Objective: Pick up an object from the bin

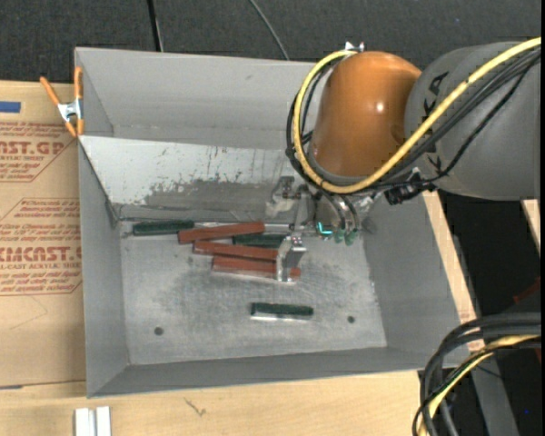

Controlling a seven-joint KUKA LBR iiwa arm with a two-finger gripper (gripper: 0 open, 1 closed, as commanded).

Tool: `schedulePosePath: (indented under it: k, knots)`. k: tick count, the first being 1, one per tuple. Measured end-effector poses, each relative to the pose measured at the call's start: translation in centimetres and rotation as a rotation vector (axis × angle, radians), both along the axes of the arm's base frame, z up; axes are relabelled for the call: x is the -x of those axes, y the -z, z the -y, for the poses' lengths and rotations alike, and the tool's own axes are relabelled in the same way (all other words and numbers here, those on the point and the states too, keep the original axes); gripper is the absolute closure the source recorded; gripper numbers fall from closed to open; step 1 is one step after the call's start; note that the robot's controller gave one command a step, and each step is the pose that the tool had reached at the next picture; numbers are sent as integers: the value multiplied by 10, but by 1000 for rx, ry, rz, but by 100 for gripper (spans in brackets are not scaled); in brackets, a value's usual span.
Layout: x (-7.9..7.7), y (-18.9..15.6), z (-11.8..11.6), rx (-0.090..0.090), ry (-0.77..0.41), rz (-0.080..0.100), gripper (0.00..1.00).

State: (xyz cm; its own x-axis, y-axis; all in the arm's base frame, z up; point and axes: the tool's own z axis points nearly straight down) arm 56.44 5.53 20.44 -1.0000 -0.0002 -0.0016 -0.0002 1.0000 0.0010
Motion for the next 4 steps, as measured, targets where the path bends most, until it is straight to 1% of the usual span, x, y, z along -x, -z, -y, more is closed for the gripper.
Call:
schedulePosePath:
  k: [1, 2, 3, 4]
  knots:
    - [-4, 45, 8, -1, 31, 8, 0]
    - [42, 128, -20, -2, 67, 25, 100]
    - [42, 128, -20, -2, 67, 25, 100]
    - [49, 93, -16, 2, 77, -8, 100]
